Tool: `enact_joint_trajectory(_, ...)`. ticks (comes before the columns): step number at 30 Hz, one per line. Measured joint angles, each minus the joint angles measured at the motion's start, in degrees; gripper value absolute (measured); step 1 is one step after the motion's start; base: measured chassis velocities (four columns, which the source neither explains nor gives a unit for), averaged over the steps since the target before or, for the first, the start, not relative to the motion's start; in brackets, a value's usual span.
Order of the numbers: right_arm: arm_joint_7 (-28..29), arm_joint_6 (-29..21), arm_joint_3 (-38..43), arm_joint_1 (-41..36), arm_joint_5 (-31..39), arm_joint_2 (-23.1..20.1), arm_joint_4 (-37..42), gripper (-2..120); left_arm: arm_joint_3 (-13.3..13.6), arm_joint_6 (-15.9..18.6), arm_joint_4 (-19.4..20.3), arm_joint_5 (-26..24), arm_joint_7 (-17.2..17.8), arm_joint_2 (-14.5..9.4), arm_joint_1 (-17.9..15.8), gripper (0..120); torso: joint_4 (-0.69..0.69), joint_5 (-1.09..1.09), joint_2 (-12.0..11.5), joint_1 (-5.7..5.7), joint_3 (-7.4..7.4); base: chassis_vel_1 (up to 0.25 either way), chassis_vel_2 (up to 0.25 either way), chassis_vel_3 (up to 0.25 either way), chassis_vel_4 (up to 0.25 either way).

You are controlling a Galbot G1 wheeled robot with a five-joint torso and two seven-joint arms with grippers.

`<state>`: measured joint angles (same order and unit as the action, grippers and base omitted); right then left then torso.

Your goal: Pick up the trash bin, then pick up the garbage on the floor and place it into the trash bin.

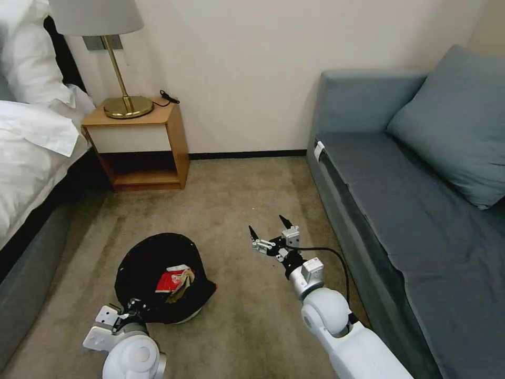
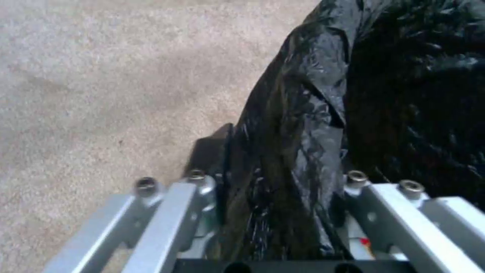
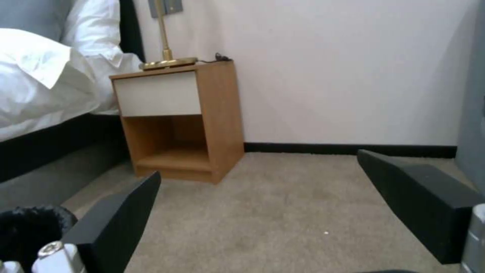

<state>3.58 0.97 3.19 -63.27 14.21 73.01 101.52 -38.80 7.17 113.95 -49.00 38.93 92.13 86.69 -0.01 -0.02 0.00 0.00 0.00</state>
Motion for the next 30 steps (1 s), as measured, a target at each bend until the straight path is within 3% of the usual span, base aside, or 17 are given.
enact_joint_trajectory(3,-0.1,0.0,-0.2,0.0,-0.1,0.0,0.0,100,0.1,-0.8,0.4,0.9,-0.8,0.0,0.2,36,0.0,-0.04,0.0,0.0,0.0,0.0,0.0,0.0,0.0)
enact_joint_trajectory(5,-0.2,0.0,-0.4,0.1,-0.1,0.1,-0.1,100,0.2,-3.7,1.1,3.8,-3.3,0.0,0.5,48,0.0,0.02,0.0,0.0,0.0,0.0,0.0,0.0,0.0)
enact_joint_trajectory(7,-0.2,0.0,-0.4,0.1,-0.1,0.2,-0.1,100,0.2,-4.3,1.2,4.4,-3.9,0.0,0.6,50,0.0,0.02,0.0,0.0,0.0,0.0,0.0,0.0,0.0)
enact_joint_trajectory(9,-0.3,0.0,-0.7,0.1,-0.1,0.3,-0.1,100,0.4,-8.2,1.4,8.4,-7.6,0.0,1.1,61,0.0,0.02,0.0,0.0,0.0,0.0,0.0,0.0,0.0)
enact_joint_trajectory(11,-0.3,0.0,-0.7,0.1,-0.1,0.3,-0.1,100,0.4,-8.9,1.4,9.1,-8.3,0.0,1.1,65,0.0,0.02,0.0,0.0,0.0,0.0,0.0,0.0,0.0)
enact_joint_trajectory(13,-0.4,0.0,-0.8,0.0,-0.1,0.4,0.0,100,0.5,-13.0,1.2,13.2,-12.3,0.0,1.5,75,0.0,0.02,0.0,0.0,0.0,0.0,0.0,0.0,0.0)
enact_joint_trajectory(15,-0.4,0.0,-0.8,-0.1,-0.1,0.5,0.1,100,0.5,-14.3,1.0,14.3,-13.3,0.0,1.7,79,0.0,0.02,0.0,0.0,0.0,0.0,0.0,0.0,0.0)
enact_joint_trajectory(17,-0.4,0.0,-0.8,-0.3,-0.2,0.5,0.4,100,0.8,-20.6,-0.1,20.2,-17.9,0.0,2.3,88,0.0,0.02,0.0,0.0,0.0,0.0,0.0,0.0,0.0)
enact_joint_trajectory(19,-0.4,0.0,-0.8,-0.5,-0.2,0.5,0.5,100,0.8,-22.5,-0.4,22.0,-19.1,0.0,2.6,91,0.0,0.02,0.0,0.0,0.0,0.0,0.0,0.0,0.0)
enact_joint_trajectory(20,-0.5,0.0,-0.7,-0.9,-0.2,0.4,0.9,100,0.9,-27.4,-1.2,27.1,-22.5,0.0,3.3,98,0.01,0.02,0.0,0.0,0.0,0.0,0.0,0.0,0.0)
enact_joint_trajectory(23,-1.3,1.7,0.0,-2.2,-0.2,0.0,1.6,100,0.4,-34.6,-2.9,36.1,-27.4,0.0,4.5,100,0.01,0.01,0.0,0.0,0.0,0.0,0.0,0.0,0.0)
enact_joint_trajectory(29,-1.6,6.0,1.7,-4.0,0.4,0.0,2.0,100,-0.1,-37.8,-3.0,41.3,-30.0,-0.4,5.8,100,0.01,0.02,0.0,0.0,0.0,0.0,0.0,0.0,0.0)
enact_joint_trajectory(30,-2.0,9.0,3.1,-5.3,0.5,0.2,2.2,100,-0.3,-38.7,-2.8,42.3,-30.7,-0.6,6.3,100,0.01,0.03,0.0,0.0,0.0,0.0,0.0,0.0,0.0)
